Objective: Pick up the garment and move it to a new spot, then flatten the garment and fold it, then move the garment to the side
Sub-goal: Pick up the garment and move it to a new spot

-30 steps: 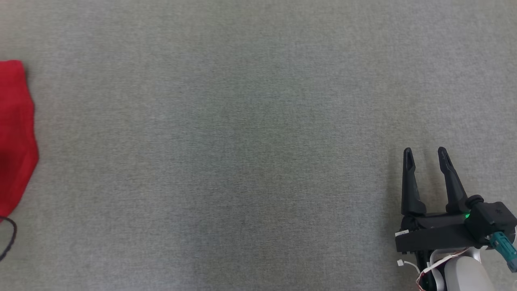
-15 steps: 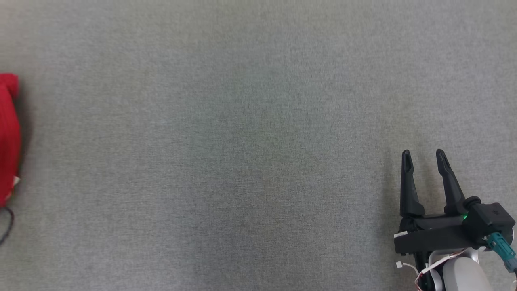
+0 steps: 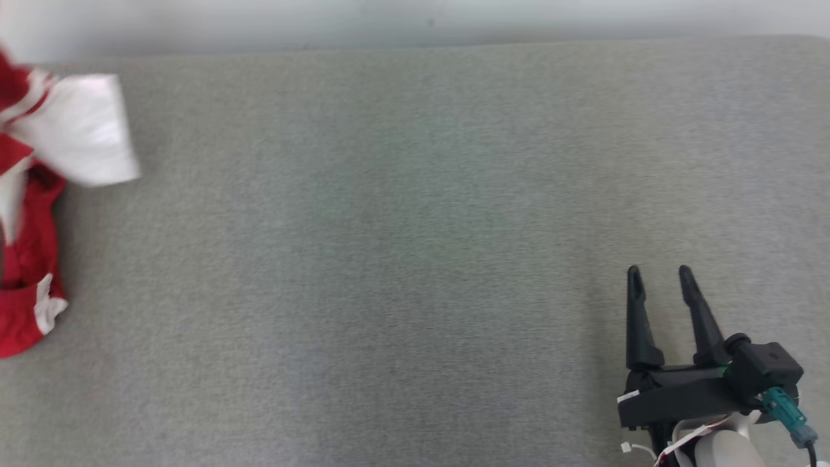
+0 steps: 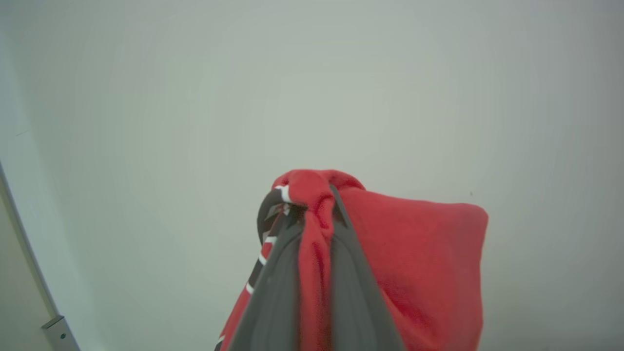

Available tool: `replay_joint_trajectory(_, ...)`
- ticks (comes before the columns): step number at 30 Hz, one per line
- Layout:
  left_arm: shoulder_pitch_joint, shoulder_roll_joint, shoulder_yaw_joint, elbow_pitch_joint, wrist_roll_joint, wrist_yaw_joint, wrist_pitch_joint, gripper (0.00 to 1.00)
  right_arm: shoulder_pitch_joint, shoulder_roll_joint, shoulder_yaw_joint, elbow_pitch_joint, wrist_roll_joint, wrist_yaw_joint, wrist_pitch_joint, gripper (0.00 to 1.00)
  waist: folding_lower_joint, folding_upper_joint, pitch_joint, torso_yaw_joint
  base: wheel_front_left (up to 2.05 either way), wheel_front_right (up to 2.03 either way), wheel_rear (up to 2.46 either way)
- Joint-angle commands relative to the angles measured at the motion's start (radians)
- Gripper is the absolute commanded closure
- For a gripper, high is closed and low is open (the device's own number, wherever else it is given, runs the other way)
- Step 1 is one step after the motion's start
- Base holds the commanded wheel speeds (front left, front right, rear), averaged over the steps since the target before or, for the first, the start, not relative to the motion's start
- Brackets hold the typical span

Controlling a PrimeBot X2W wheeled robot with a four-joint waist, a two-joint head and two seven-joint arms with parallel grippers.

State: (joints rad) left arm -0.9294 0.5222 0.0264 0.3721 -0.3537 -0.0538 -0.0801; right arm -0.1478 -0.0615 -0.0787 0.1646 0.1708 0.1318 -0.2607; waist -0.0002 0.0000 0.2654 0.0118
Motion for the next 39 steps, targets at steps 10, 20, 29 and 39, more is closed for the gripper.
replay_joint_trajectory(10,-0.026,-0.12,-0.148,-0.291,0.017,0.007,0.126,1.0,0.01,0.012,0.021,0.019,0.05,-0.002,-0.006,0.0,0.0002,0.0,-0.052,-0.155,0.0,0.0,0.0)
replay_joint_trajectory(20,0.053,-0.293,-0.326,-0.335,0.006,0.018,0.17,1.0,0.021,0.013,0.03,0.024,0.096,-0.002,-0.006,0.0,0.0002,0.0,-0.046,-0.276,0.0,0.0,0.0)
replay_joint_trajectory(29,0.279,-0.324,-0.384,-0.219,-0.018,0.032,0.128,1.0,0.009,0.013,0.04,0.023,0.11,-0.002,-0.006,0.0,0.0002,0.0,-0.015,-0.32,0.0,0.0,0.0)
replay_joint_trajectory(39,0.366,-0.366,-0.419,0.014,-0.026,0.019,-0.013,0.0,-0.001,0.012,0.025,0.035,0.079,-0.002,-0.006,0.0,0.0002,0.0,-0.039,-0.291,0.0,0.0,0.0)
